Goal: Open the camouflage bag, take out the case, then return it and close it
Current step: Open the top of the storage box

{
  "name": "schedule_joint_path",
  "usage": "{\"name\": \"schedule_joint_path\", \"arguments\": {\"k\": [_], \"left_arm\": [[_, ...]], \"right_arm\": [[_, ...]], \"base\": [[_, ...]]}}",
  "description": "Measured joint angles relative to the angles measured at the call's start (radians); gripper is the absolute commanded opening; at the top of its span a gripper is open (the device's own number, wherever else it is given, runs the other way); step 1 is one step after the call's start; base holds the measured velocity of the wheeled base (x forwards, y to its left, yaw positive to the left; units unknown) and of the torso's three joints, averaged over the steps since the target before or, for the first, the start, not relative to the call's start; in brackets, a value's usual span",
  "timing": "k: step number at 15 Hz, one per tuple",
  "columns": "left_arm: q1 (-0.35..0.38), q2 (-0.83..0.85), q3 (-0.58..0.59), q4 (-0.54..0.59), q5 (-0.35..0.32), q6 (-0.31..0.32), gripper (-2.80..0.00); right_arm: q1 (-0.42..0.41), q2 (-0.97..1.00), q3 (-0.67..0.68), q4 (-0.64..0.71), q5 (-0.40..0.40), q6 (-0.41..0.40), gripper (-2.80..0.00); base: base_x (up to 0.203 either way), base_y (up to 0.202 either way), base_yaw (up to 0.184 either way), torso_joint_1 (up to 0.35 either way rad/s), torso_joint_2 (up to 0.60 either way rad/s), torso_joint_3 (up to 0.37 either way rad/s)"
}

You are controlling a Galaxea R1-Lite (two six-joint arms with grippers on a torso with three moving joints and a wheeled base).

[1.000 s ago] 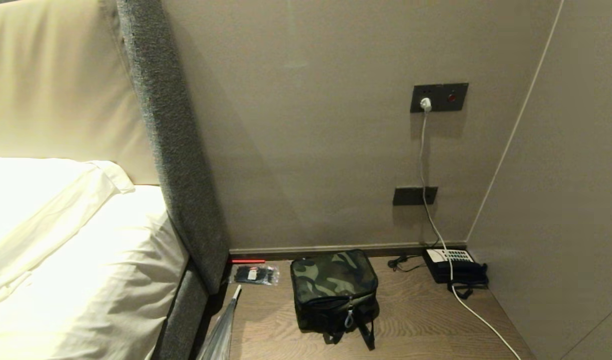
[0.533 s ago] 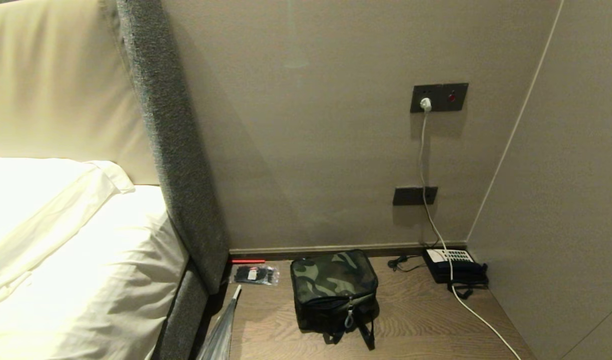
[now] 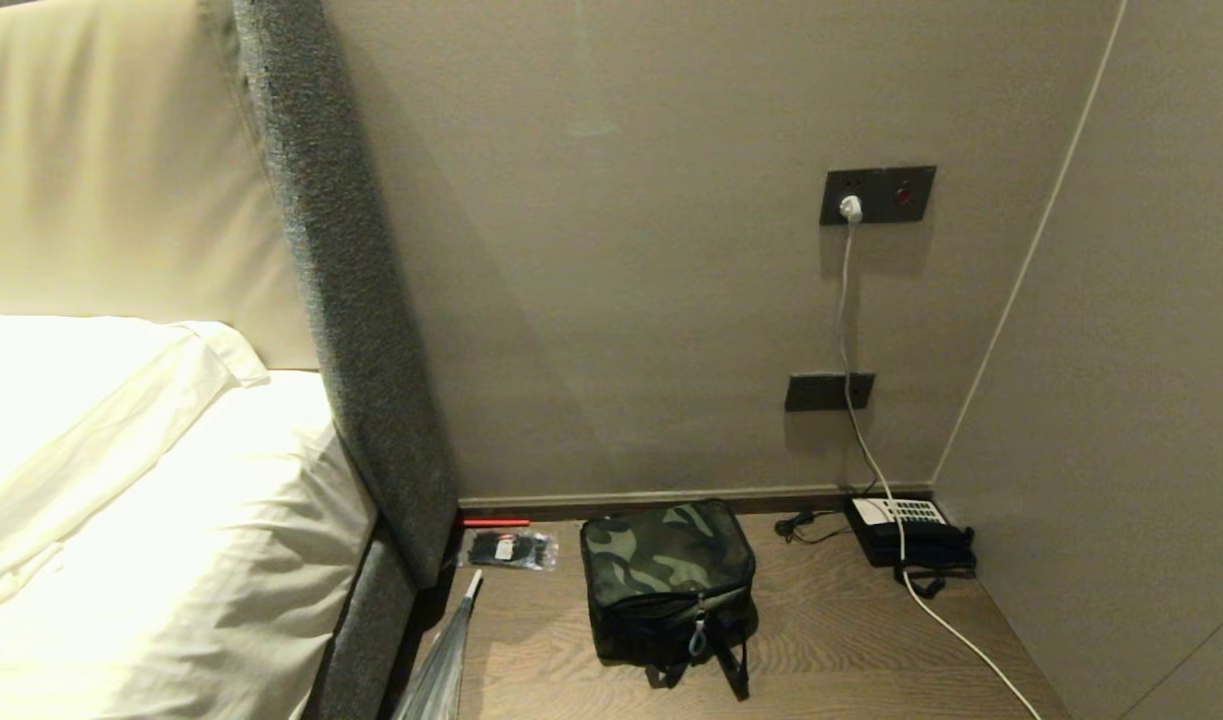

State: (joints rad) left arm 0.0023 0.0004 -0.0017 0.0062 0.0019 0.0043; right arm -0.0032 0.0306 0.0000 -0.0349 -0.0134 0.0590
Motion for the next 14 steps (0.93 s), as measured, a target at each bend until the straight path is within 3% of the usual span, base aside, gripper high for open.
{"name": "schedule_joint_path", "arguments": {"k": [14], "left_arm": [[0.0, 0.0, 0.0, 0.0, -0.001, 0.0, -2.8]], "right_arm": [[0.0, 0.0, 0.0, 0.0, 0.0, 0.0, -2.8]], "base": [[0.0, 0.0, 0.0, 0.0, 0.0, 0.0]]}}
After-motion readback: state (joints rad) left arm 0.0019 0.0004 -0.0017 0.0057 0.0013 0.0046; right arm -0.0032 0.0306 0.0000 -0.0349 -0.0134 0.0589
